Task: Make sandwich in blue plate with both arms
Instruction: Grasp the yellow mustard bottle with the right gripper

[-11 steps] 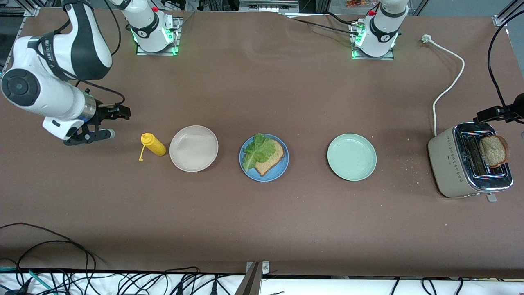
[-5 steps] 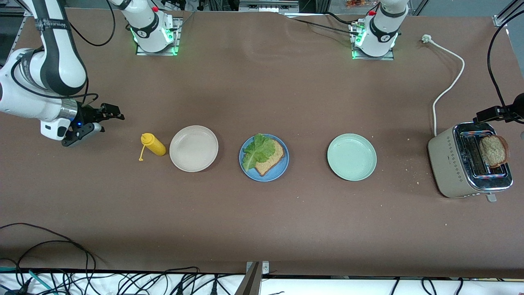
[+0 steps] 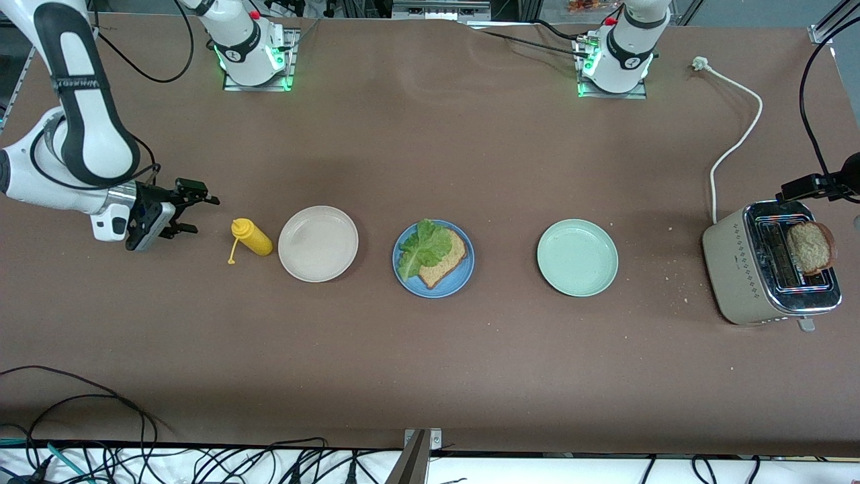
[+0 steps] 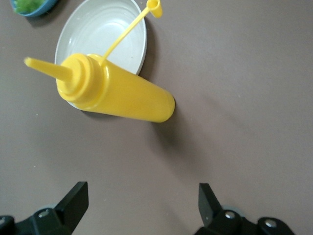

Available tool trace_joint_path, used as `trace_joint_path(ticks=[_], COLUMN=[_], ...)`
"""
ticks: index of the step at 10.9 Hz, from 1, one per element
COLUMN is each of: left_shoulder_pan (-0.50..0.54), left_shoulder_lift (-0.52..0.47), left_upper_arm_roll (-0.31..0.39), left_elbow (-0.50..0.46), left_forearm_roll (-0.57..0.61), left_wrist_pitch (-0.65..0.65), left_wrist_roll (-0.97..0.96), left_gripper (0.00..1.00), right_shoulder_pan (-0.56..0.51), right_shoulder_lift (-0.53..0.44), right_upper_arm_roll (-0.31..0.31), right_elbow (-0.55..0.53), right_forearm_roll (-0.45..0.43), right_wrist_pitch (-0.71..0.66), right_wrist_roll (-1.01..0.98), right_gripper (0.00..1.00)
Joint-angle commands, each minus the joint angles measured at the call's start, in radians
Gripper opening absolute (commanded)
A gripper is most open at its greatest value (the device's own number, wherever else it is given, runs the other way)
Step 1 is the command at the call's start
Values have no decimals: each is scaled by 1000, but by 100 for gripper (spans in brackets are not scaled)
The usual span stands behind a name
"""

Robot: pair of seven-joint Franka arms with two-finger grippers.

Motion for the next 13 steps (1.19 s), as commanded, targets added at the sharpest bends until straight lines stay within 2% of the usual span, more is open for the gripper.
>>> trace_joint_path(ticks=[1, 3, 6, 8, 10, 13], left_shoulder_pan=[6, 6, 4, 4, 4, 4], left_shoulder_lift=[-20, -20, -20, -20, -21, -21], left_upper_arm_roll=[-5, -5, -5, -5, -5, -5], left_elbow=[-17, -17, -18, -17, -17, -18], left_forearm_roll=[-20, -20, -20, -18, -20, -20], left_wrist_pitch=[7, 7, 5, 7, 7, 5], left_wrist_roll=[-5, -5, -5, -5, -5, -5], left_gripper=[100, 100, 100, 100, 100, 100], right_shoulder_pan=[-56, -67, -70, -70, -79, -87], right_shoulder_lift=[109, 169, 253, 276, 330, 362], right_upper_arm_roll=[5, 4, 5, 5, 5, 15], right_elbow=[49, 79, 117, 151, 232, 241], right_forearm_roll=[174, 310, 427, 446, 449, 504], right_wrist_pitch=[-28, -101, -201, -260, -348, -373], right_wrist_roll=[-353, -557, -808, -912, -965, -1012], right_gripper=[100, 100, 100, 100, 100, 100])
